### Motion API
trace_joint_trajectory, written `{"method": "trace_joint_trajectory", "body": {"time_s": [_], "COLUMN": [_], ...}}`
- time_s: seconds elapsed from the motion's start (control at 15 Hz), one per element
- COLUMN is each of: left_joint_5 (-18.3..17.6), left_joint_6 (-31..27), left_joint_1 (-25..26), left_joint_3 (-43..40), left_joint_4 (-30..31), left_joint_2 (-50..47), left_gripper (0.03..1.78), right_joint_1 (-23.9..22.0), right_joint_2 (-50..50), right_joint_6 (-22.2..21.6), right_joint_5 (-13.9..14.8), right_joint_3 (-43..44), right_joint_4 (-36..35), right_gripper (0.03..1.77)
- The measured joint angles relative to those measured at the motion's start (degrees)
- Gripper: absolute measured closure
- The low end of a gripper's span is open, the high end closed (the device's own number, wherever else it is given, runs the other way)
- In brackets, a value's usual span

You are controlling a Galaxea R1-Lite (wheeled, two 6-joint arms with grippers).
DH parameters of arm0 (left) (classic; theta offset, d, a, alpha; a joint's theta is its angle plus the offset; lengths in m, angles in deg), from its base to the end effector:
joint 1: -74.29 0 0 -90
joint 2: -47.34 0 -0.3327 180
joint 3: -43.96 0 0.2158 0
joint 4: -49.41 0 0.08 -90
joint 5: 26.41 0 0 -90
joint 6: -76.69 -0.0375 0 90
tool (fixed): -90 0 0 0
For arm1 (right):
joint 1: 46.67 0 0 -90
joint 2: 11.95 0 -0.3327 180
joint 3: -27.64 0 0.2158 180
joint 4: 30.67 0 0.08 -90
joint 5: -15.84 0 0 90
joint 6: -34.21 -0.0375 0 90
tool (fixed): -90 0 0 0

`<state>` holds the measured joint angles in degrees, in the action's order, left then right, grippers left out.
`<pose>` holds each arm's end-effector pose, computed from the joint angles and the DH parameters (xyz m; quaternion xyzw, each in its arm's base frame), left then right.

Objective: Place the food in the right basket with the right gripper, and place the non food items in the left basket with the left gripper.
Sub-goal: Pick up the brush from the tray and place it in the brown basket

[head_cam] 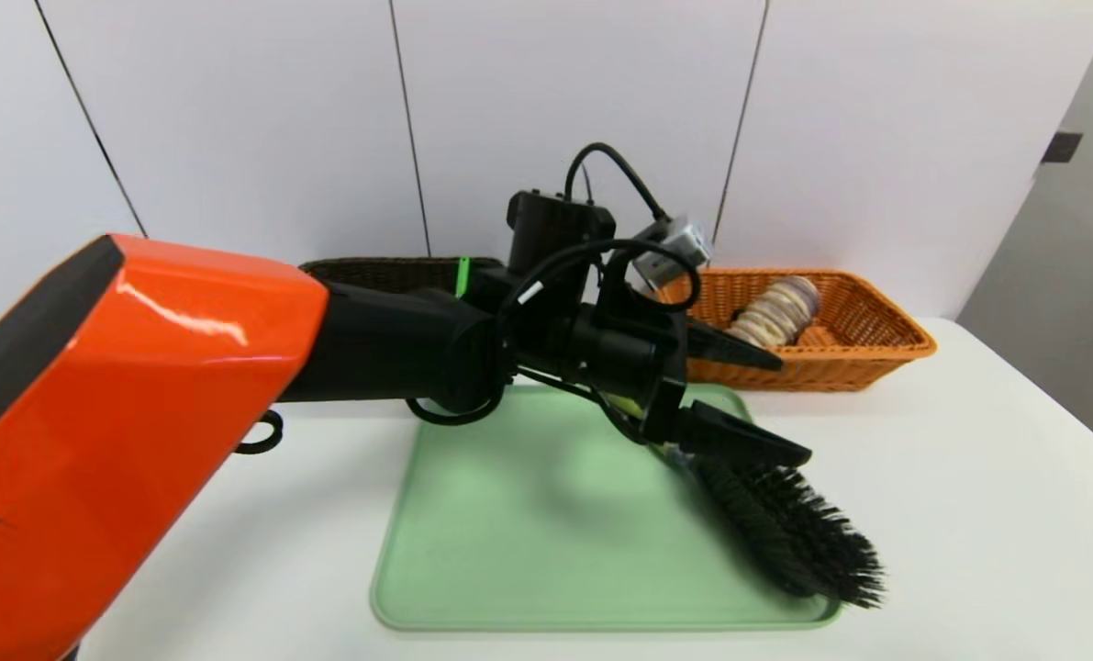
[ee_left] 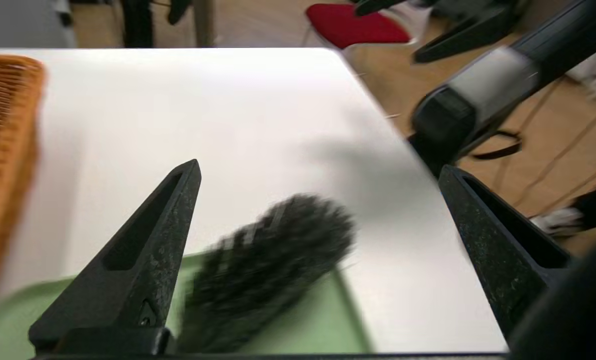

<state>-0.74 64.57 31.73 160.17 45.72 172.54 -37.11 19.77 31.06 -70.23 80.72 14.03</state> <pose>0.3446 -0.3623 0.2170 0.0418 0.0236 -0.8054 0.5908 0.0258 0.0017 0.2070 0.0031 0.2021 0.0426 0.9784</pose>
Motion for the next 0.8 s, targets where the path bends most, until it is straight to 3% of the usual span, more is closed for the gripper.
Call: {"method": "trace_joint_trajectory", "body": {"time_s": [0.13,0.27,0.53,0.8], "left_joint_5": [4.05,5.13,0.46,-4.72], "left_joint_6": [-9.62,-13.40,-13.74,-12.93], "left_joint_1": [0.09,0.30,1.49,2.60], "left_joint_3": [2.28,4.21,5.03,-2.02], "left_joint_4": [1.78,2.80,4.21,5.06], "left_joint_2": [3.39,5.97,8.87,8.01], "left_gripper": [0.12,0.12,0.12,0.12], "right_joint_1": [0.00,0.00,0.00,0.00], "right_joint_2": [-0.63,-1.54,-2.65,-2.69], "right_joint_6": [0.02,0.00,-0.09,-1.06], "right_joint_5": [0.00,0.09,0.00,-0.11], "right_joint_3": [-0.20,-0.48,-0.78,-0.80], "right_joint_4": [0.02,0.17,0.26,0.20], "right_gripper": [0.09,0.09,0.09,0.09]}}
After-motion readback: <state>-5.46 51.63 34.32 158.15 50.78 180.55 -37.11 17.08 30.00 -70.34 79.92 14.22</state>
